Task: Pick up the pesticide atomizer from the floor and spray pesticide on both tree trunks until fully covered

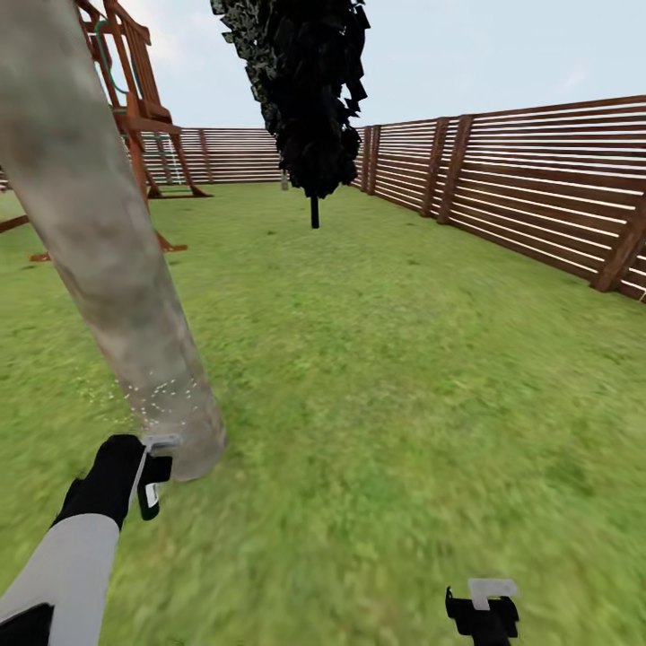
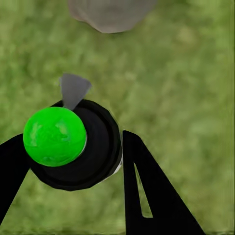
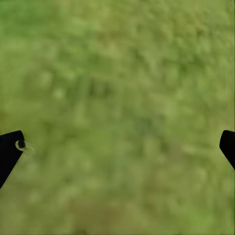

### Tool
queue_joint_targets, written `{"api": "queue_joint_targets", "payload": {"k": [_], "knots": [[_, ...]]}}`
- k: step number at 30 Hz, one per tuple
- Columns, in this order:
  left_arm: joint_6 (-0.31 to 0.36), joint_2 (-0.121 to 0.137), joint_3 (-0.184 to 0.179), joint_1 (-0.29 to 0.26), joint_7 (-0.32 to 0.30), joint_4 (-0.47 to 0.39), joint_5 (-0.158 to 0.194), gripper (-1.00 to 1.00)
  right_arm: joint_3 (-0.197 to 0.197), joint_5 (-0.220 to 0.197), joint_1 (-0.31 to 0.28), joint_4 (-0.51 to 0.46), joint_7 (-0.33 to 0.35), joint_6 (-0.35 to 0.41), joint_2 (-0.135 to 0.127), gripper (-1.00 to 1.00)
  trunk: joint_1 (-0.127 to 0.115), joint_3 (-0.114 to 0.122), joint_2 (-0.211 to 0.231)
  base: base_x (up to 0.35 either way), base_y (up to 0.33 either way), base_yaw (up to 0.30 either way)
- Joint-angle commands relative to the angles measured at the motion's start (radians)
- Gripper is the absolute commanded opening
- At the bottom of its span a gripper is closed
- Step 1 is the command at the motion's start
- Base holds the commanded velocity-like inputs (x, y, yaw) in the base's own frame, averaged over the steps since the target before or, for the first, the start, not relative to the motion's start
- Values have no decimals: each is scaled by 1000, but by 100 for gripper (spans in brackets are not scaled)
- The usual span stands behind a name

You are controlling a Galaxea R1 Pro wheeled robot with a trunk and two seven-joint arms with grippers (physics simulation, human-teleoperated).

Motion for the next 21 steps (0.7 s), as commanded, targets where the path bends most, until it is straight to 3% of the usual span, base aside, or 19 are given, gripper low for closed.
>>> {"api": "queue_joint_targets", "payload": {"k": [1, 3, 5, 7, 10, 14, 16, 21], "knots": [[2, -1, 1, 3, -10, -2, -9, -100, -7, 11, -1, 0, -4, -2, 0, 100, 0, -1, 0, 4, -3, 272], [2, -8, -1, 7, 3, 0, -7, -100, -7, 11, -1, 0, -4, -2, 1, 100, 0, -1, 0, 1, -1, 275], [0, -50, 1, 9, 24, 6, 0, -100, -7, 11, -1, 0, -4, -2, 1, 100, 0, -1, 0, 0, 0, 278], [-36, -76, 4, 9, 29, 8, 2, -100, -6, 11, -1, 0, -4, -2, 1, 100, 0, -1, 0, 0, 0, 278], [-99, -81, 6, 9, 35, 6, 1, -100, -7, 11, -1, 0, -4, -2, 1, 100, 0, -1, 0, 0, 0, 267], [-107, -70, 6, 24, 45, 4, -4, -100, -7, 11, -1, 0, -4, -2, 1, 100, 0, -1, 0, 99, -73, 69], [-108, -79, 6, 27, 82, 10, -1, -100, -6, 11, -1, 0, -4, -2, 1, 100, 0, -1, 0, 223, -177, 4], [-108, -83, 7, 28, 92, 13, 4, -100, -7, 11, -1, 0, -4, -2, 0, 100, 0, -1, 0, 236, -186, 0]]}}
